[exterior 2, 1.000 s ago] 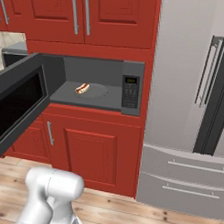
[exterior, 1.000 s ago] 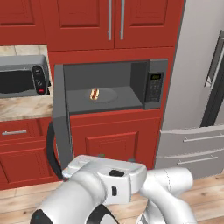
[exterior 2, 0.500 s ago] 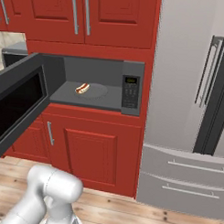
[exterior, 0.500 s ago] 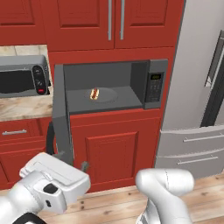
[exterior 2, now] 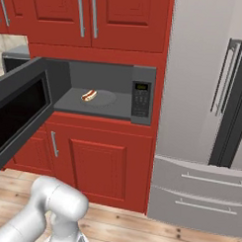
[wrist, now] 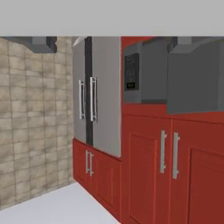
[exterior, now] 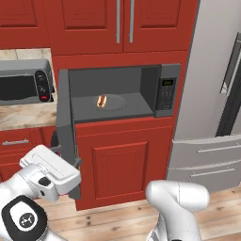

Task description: Close the microwave door.

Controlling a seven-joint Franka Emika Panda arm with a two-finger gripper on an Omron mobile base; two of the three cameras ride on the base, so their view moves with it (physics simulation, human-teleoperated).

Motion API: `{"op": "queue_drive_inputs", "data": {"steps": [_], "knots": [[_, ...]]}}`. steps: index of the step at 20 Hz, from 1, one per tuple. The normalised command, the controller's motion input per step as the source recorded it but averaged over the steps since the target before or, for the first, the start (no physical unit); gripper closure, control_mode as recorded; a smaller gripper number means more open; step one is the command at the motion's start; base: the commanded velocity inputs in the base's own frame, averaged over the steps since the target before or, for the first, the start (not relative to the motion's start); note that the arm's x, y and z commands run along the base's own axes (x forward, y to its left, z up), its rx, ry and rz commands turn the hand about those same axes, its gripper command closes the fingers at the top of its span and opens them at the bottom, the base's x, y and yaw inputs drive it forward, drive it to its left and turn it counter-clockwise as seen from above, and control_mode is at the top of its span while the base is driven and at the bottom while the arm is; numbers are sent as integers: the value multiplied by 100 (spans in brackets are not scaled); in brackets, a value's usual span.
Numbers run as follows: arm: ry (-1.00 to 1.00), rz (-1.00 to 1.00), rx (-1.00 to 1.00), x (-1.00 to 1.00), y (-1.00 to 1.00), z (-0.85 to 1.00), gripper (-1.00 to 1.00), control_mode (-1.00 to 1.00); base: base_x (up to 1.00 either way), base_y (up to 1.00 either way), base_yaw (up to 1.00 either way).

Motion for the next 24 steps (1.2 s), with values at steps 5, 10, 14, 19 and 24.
{"op": "queue_drive_inputs", "data": {"steps": [5,10,14,19,24], "knots": [[0,-4,0,12,-15,-8,-100,-100,0,0,0],[-1,-11,0,-2,-17,-1,-100,-100,0,0,0],[-14,0,0,-36,44,0,-100,-100,0,0,0],[-3,0,-2,9,88,-3,-100,-100,0,0,0],[0,1,0,91,86,-41,-100,-100,0,0,0]]}}
